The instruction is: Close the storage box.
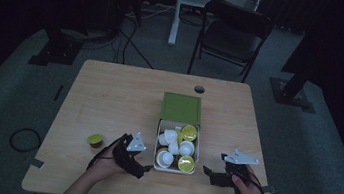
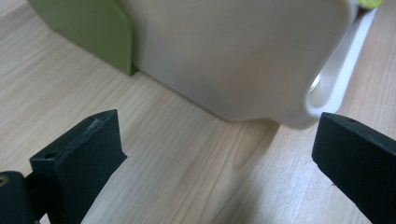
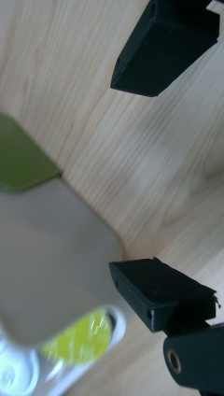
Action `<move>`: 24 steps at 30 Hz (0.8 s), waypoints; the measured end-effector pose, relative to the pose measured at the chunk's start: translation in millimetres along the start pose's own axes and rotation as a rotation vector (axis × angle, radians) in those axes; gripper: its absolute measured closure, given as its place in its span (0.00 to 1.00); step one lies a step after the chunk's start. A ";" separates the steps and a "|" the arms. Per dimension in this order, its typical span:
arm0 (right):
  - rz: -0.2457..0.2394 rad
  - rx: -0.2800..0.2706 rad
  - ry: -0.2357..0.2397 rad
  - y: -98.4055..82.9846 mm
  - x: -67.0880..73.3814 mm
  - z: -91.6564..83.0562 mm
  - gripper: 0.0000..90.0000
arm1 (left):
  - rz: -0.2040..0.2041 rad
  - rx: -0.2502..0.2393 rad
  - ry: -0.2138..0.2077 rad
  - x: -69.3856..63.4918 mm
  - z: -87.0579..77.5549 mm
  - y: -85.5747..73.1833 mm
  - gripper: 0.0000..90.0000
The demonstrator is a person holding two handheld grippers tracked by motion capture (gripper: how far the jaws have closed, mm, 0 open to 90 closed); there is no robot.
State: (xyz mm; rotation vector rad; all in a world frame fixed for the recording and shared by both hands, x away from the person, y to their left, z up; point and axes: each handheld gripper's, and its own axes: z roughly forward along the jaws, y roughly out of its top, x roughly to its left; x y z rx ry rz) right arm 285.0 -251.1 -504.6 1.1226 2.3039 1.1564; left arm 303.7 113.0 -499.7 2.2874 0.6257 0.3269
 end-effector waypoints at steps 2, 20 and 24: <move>-0.009 -0.010 0.021 3.1 3.8 -0.2 0.12 | 0.003 -0.006 -0.004 -0.9 0.2 2.7 0.02; -0.010 -0.071 0.140 18.0 13.3 9.6 0.12 | -0.015 -0.033 0.001 6.0 1.8 16.0 0.02; -0.009 -0.067 0.127 19.7 12.1 11.8 0.12 | -0.011 -0.041 0.004 7.6 1.0 19.0 0.02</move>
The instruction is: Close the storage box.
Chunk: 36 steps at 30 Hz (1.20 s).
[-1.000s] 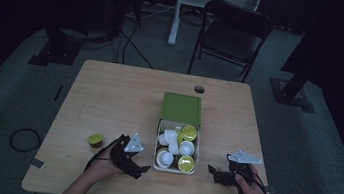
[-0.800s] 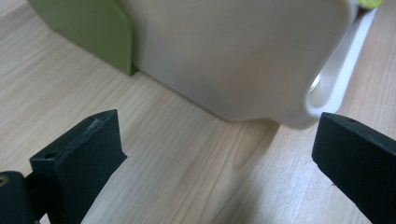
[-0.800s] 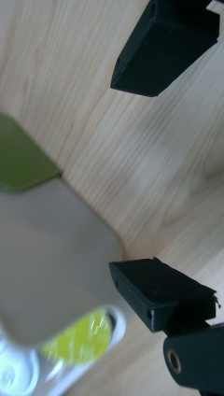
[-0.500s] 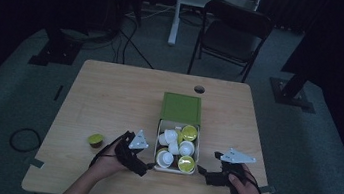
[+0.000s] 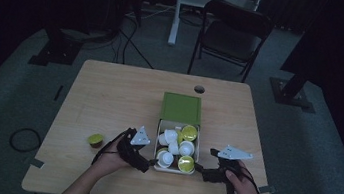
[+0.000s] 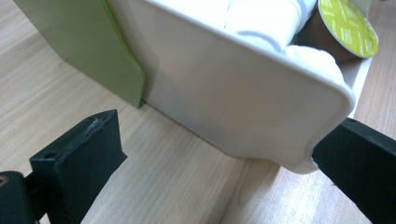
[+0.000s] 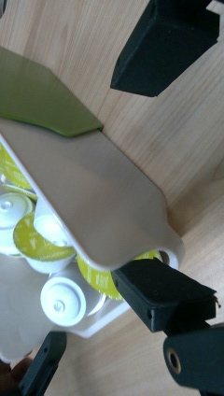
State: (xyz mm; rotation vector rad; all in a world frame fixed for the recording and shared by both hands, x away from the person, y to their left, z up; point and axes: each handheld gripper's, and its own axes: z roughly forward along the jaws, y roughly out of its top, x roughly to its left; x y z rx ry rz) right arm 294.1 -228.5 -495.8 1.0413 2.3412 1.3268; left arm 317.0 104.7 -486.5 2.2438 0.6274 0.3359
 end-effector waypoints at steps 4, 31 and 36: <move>0.007 0.002 0.007 0.4 -1.3 1.5 0.12 | 0.003 -0.004 0.020 1.4 0.3 2.2 0.02; 0.044 -0.004 -0.030 9.4 -13.5 15.2 0.12 | -0.021 0.020 0.054 19.1 10.8 12.0 0.02; 0.047 -0.003 -0.037 11.5 -16.6 17.3 0.12 | -0.020 0.026 0.061 22.7 12.7 14.2 0.02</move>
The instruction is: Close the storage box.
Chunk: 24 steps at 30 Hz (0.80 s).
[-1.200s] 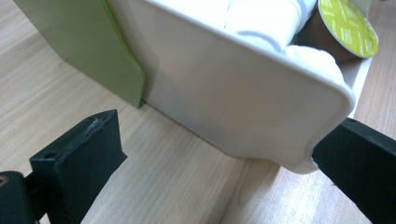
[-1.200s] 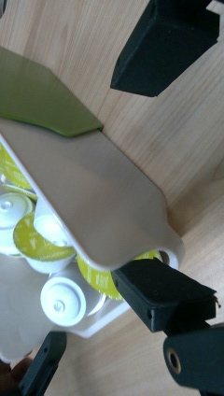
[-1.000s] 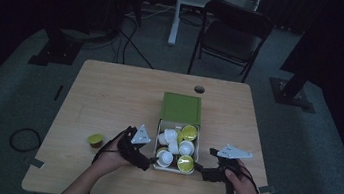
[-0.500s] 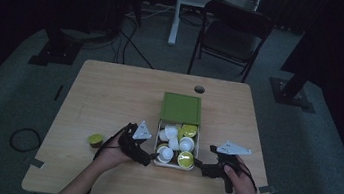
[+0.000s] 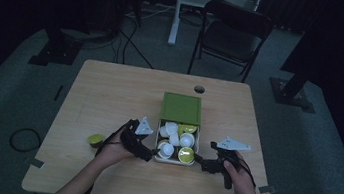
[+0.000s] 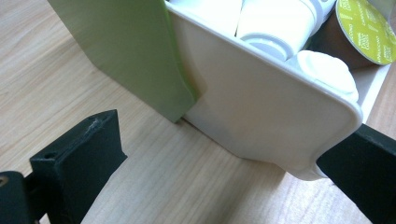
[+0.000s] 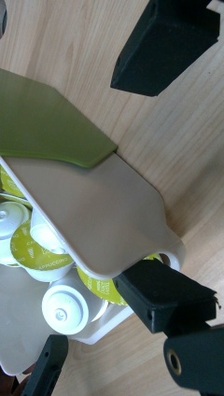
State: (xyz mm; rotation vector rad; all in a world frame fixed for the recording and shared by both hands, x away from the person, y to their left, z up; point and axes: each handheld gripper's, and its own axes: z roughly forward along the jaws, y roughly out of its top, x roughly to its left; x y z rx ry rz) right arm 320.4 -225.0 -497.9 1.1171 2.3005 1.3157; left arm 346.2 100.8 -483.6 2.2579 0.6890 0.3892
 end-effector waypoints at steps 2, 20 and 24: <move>0.001 -0.001 -0.005 1.1 -0.9 1.0 0.12 | -0.004 0.000 0.004 1.2 0.9 0.7 0.02; 0.016 -0.015 -0.023 10.8 -8.3 9.3 0.12 | -0.028 -0.003 0.018 16.5 5.0 8.5 0.02; 0.016 -0.021 -0.039 13.7 -10.4 11.5 0.12 | -0.022 0.005 0.027 19.3 6.3 11.9 0.02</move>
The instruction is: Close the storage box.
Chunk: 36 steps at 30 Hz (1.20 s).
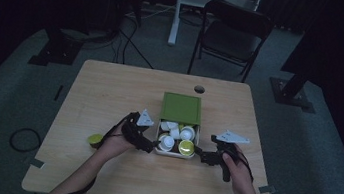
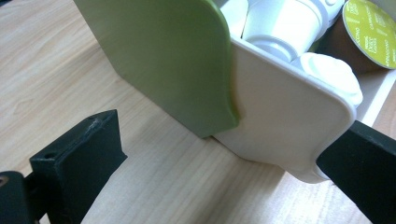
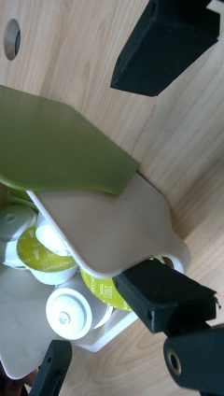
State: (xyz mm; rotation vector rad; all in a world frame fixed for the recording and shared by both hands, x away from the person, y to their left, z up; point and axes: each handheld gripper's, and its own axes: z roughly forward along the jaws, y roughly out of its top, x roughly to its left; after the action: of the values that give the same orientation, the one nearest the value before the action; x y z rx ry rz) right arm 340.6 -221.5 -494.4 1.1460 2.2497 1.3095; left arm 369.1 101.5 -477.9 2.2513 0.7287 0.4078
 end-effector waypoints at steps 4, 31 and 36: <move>0.008 -0.004 -0.005 1.2 -2.5 2.3 0.12 | -0.003 0.000 0.001 2.3 2.0 2.0 0.02; 0.061 -0.019 -0.066 12.7 -17.3 23.4 0.11 | -0.058 -0.007 0.044 19.0 14.7 11.0 0.02; 0.052 -0.019 -0.088 15.2 -18.0 25.9 0.11 | -0.060 -0.009 0.057 20.8 16.3 12.6 0.02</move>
State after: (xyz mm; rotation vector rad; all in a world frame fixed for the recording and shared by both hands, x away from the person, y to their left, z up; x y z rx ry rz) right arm 374.9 -215.6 -498.2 1.2383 2.1546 1.2713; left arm 398.1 98.0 -478.6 2.2112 0.8201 0.4462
